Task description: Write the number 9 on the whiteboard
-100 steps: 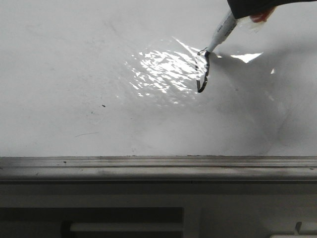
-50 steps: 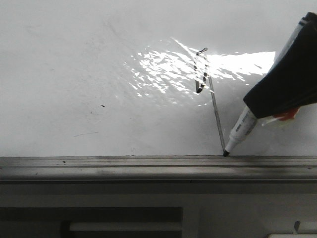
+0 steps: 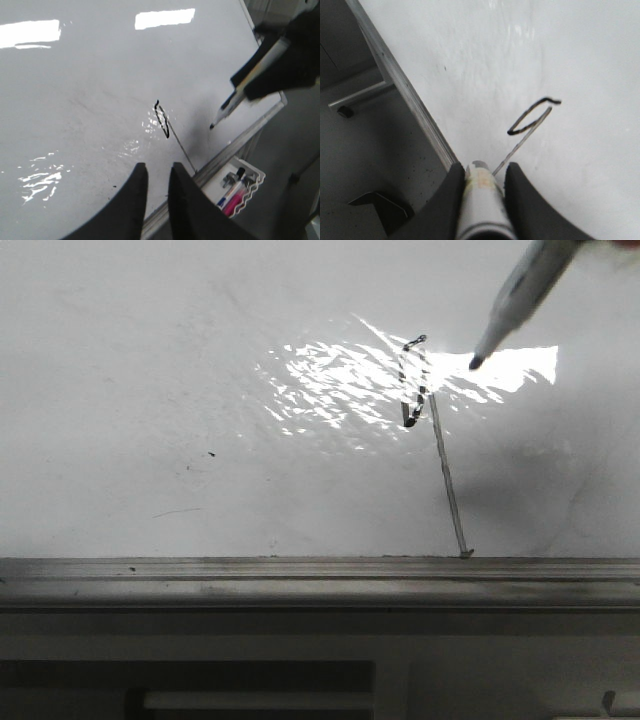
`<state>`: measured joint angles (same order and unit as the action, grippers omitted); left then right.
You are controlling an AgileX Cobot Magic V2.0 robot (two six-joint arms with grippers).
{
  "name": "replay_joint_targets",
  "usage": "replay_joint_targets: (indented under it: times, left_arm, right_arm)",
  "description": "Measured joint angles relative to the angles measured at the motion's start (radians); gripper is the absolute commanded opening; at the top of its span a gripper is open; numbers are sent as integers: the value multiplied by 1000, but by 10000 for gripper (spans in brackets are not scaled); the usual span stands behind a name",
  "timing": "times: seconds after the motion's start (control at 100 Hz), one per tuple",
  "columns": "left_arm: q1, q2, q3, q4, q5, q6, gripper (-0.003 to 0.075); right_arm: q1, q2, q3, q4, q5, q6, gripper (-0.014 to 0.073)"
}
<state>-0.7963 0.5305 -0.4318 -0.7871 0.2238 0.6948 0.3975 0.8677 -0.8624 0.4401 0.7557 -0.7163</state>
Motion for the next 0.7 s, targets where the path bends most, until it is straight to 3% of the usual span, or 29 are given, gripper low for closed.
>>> replay_joint_targets:
  times: [0.05, 0.11, 0.26, 0.4, 0.7]
  left_arm:
    - [0, 33, -11, 22, 29, 2, 378]
    - [0, 90, -36, 46, 70, 11, 417]
    - [0, 272, -136, 64, 195, 131, 394]
    - [-16, 452, -250, 64, 293, 272, 385]
    - [-120, 653, -383, 64, 352, 366, 384]
  right_arm:
    - [0, -8, -21, 4, 35, -21, -41]
    - [0, -11, -29, 12, 68, -54, -41]
    - [40, 24, -29, 57, 101, -160, -41]
    - [145, 86, -29, 93, 98, -277, -41]
    - [353, 165, -29, 103, -94, -311, -41]
